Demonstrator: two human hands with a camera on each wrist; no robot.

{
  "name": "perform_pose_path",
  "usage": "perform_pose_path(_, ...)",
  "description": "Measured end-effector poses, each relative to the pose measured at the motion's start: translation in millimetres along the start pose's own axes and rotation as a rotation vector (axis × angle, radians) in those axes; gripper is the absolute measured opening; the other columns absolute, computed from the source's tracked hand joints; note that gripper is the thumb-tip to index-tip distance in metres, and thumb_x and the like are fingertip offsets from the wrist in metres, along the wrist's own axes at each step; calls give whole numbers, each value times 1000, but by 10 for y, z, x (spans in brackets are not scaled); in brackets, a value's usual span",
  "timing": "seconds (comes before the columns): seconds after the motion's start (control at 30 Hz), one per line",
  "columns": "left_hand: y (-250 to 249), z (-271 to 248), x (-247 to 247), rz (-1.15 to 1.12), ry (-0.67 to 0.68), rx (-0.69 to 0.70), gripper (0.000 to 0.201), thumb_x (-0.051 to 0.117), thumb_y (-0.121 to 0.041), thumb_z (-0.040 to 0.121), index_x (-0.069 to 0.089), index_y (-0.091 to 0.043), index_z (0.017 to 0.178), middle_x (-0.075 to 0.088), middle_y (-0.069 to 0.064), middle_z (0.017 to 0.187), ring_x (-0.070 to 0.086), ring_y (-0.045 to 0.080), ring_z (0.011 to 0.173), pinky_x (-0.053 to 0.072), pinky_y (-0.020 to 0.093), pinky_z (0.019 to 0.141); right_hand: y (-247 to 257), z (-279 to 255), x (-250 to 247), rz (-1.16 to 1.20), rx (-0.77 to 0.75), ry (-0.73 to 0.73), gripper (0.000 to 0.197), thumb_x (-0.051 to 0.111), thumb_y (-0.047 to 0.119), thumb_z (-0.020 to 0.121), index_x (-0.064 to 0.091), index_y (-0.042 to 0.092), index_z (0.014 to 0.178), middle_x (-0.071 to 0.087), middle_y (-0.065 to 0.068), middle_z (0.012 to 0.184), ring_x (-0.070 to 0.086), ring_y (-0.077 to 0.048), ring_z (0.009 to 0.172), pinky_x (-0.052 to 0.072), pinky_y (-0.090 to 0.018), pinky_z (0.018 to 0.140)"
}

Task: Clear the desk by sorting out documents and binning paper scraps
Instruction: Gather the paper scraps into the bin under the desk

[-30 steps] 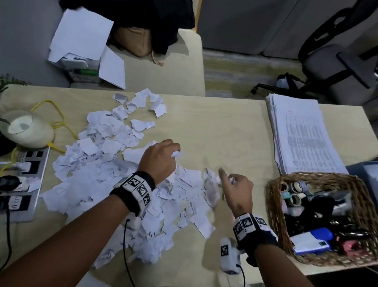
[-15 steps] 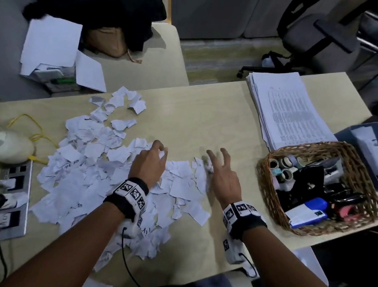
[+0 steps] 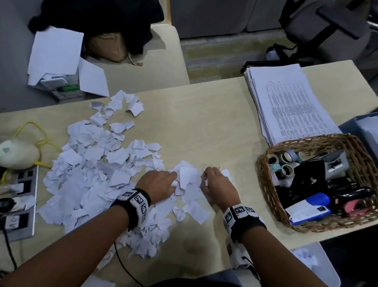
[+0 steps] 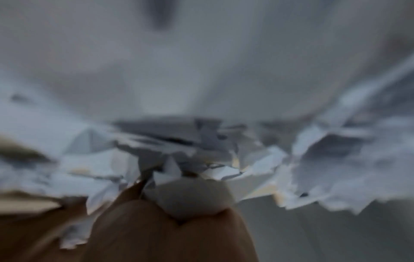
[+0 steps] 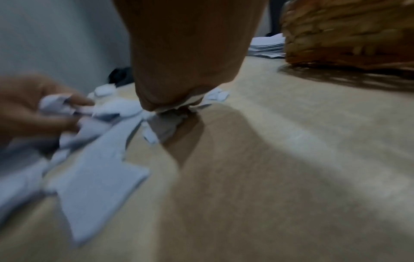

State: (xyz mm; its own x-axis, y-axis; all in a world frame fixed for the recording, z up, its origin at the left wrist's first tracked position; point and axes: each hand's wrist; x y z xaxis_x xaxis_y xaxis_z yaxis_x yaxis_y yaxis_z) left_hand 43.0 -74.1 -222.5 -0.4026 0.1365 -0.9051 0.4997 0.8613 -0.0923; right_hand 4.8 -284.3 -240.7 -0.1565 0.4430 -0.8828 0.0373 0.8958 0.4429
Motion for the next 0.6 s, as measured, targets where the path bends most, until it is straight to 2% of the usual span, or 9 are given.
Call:
perform_pose_path(0.03,28,-10,-29,-89,-29,-25,24,48,-33,91,58,-16,106,68,8,97,62,31,84,45,33,65,-1,-7,-77,115,88,-6,9,61,13,81,55,13,88,59,-7,85,56,-29,70,42,-34,56)
perform_pose_path(0.07,57,-30,-63,-200,-77,-59,18,53,-29,87,61,-15,97,68,9,90,61,32,81,45,33,63,-12,-17,-155,250,167,-33,10,63,12,79,56,14,85,60,-5,81,53,-24,69,42,-32,58)
perform_pose_path(0.13,97,-74,-129,-441,-211,-99,10,59,-21,80,60,-12,76,62,9,69,57,32,68,45,34,59,-22,-61,-327,456,265,-147,11,66,11,74,56,14,76,59,-5,69,50,-18,55,40,-27,51)
perform_pose_path(0.2,76,-109,-234,-648,-339,-129,15,61,-14,74,53,-10,62,49,7,55,46,28,56,40,31,53,-2,-120,-478,624,343,-275,14,66,8,71,53,14,69,58,-8,61,47,-19,47,39,-26,48)
perform_pose_path(0.3,-126,-91,-490,-910,-447,-161,22,60,-15,65,42,-21,53,32,2,53,26,19,54,26,27,49,47,-251,-688,908,437,-394,23,62,0,71,48,15,63,51,4,57,41,-12,48,34,-22,49)
perform_pose_path(0.4,-508,-4,-748,-1137,-417,-46,20,56,-15,62,39,-20,52,33,2,57,28,16,58,24,26,55,18,-481,-910,1179,449,-419,25,55,-6,74,46,15,63,46,2,55,35,-13,44,26,-18,44)
perform_pose_path(0.53,-1264,96,-1048,-1323,-291,174,28,57,-7,64,36,-22,51,32,-3,56,29,16,59,25,27,60,-146,-946,-1210,1430,451,-490,10,58,9,59,59,17,63,51,-16,78,38,-16,45,24,-16,44)
perform_pose_path(0.6,-1729,114,-1153,-1347,-239,308,29,55,-2,66,35,-17,52,31,-10,52,29,12,55,26,23,57,-318,-1265,-1376,1531,510,-577,16,54,5,59,61,19,58,55,-13,69,36,-10,37,23,-11,41)
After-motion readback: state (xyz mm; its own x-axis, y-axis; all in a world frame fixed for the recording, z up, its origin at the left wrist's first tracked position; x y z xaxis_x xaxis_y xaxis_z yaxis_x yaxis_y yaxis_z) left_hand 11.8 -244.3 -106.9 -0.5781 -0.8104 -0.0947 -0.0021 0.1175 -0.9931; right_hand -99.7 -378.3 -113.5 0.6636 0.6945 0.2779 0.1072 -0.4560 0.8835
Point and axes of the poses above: each hand's wrist, its own z-axis towards the middle knuckle, its own x-axis out of the palm, y = z × x
